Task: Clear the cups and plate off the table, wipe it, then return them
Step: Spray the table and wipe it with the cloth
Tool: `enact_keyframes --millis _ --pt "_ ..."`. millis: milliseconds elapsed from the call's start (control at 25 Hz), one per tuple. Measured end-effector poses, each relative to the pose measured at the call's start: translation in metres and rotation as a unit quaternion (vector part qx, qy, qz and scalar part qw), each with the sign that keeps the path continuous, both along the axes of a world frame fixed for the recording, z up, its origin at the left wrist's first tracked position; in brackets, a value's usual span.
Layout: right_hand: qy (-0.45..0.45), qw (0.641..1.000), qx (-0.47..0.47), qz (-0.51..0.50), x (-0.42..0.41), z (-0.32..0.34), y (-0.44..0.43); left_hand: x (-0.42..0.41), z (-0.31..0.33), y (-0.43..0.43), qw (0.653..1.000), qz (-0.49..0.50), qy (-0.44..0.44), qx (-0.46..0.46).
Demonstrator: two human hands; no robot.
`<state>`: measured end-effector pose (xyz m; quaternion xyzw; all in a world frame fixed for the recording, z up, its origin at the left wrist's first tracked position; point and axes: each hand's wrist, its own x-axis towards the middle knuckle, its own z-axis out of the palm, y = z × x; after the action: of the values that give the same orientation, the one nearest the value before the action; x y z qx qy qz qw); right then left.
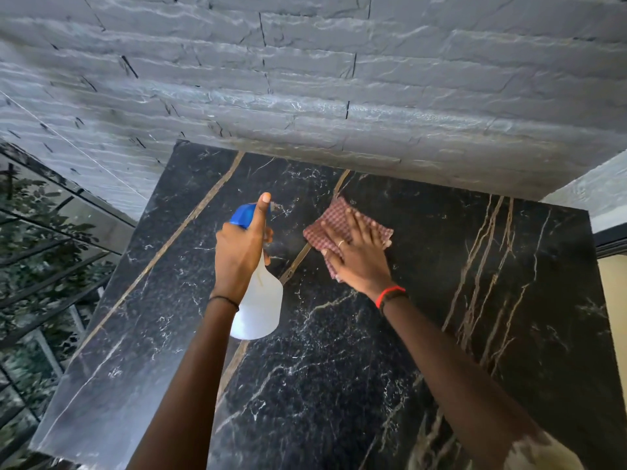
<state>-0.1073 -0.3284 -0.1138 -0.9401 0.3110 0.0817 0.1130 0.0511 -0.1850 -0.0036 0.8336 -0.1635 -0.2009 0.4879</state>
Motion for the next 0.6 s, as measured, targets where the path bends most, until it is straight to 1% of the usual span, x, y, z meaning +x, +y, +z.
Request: enact_keyframes --millis 80,160,280,360,480,520,600 --pt "-0.012 1.0 -0.008 0.023 -0.025 -0.001 0.044 -0.001 0.0 0.01 1.0 0.002 -0.012 -0.001" --pt "-0.027 0.999 -0.007 0.019 -0.061 -0.004 0.084 -0.003 -0.002 0.02 1.0 0.0 -0.014 0.002" --pt "-0.018 0.999 0.002 -0.031 -0.123 -0.006 0.112 -0.007 -0.003 0.036 1.0 -0.007 0.005 0.011" --pt "-0.002 0.997 0.013 -0.081 -0.147 -0.004 0.098 -0.01 -0.001 0.047 1.0 -0.005 0.017 0.009" --pt "0.004 0.985 0.014 -0.172 -0.137 0.005 0.062 -0.016 0.004 0.066 1.0 0.003 0.018 0.006" --pt "0.0 0.983 0.015 -0.182 -0.122 0.008 0.053 -0.017 0.004 0.073 1.0 0.006 0.014 0.006" --pt "0.003 0.985 0.026 -0.173 -0.087 0.01 0.049 -0.02 0.005 0.088 1.0 -0.002 0.02 0.008"
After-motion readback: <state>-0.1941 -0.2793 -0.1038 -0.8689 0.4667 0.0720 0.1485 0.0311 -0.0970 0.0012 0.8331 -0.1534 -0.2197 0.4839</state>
